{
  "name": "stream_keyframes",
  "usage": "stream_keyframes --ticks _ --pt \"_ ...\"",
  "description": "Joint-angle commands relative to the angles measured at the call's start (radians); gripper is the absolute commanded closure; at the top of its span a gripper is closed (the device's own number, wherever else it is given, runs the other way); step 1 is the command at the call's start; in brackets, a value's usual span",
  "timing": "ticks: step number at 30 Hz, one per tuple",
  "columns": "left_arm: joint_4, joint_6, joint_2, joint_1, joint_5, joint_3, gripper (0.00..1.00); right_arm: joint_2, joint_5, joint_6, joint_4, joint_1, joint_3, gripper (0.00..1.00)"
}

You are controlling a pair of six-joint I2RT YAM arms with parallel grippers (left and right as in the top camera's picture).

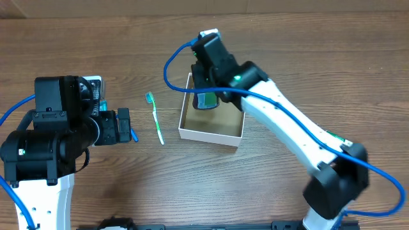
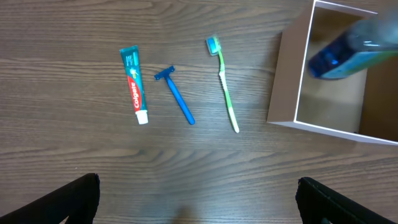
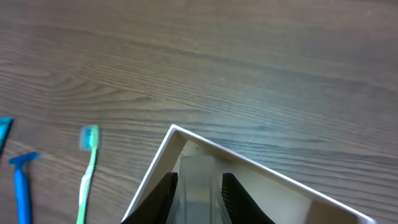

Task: Pack container
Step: 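Carry the soap bottle left and lower it into the white box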

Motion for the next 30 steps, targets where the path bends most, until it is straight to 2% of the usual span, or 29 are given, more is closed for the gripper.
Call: stream_keyframes --ticks 1,10,13,16,17,18,30 --pt "0.001 0.023 -0.002 0.006 -0.008 0.024 0.00 -0.017 0.025 0.031 0.069 0.000 0.034 0.96" --pt "0.001 0.023 -0.002 0.006 -0.008 0.024 0.00 0.039 0.008 0.035 0.098 -0.004 0.032 0.94" --pt "0.001 0.023 -0.002 0.006 -0.008 0.024 0.00 0.059 -0.029 0.035 0.080 -0.004 0.028 0.78" --pt "0.001 0.023 -0.002 0.006 -0.008 0.024 0.00 0.065 -0.048 0.035 0.075 -0.004 0.020 0.69" --pt "0.001 0.023 -0.002 0.006 -0.008 0.024 0.00 0.065 -0.048 0.035 0.071 -0.004 0.020 0.59" --pt "0.001 0.023 -0.002 0.006 -0.008 0.024 0.00 0.065 -0.048 0.035 0.069 -0.004 0.020 0.55" --pt "0.000 0.023 -0.002 0.006 -0.008 0.024 0.00 0.065 -0.047 0.034 0.064 -0.004 0.020 0.53"
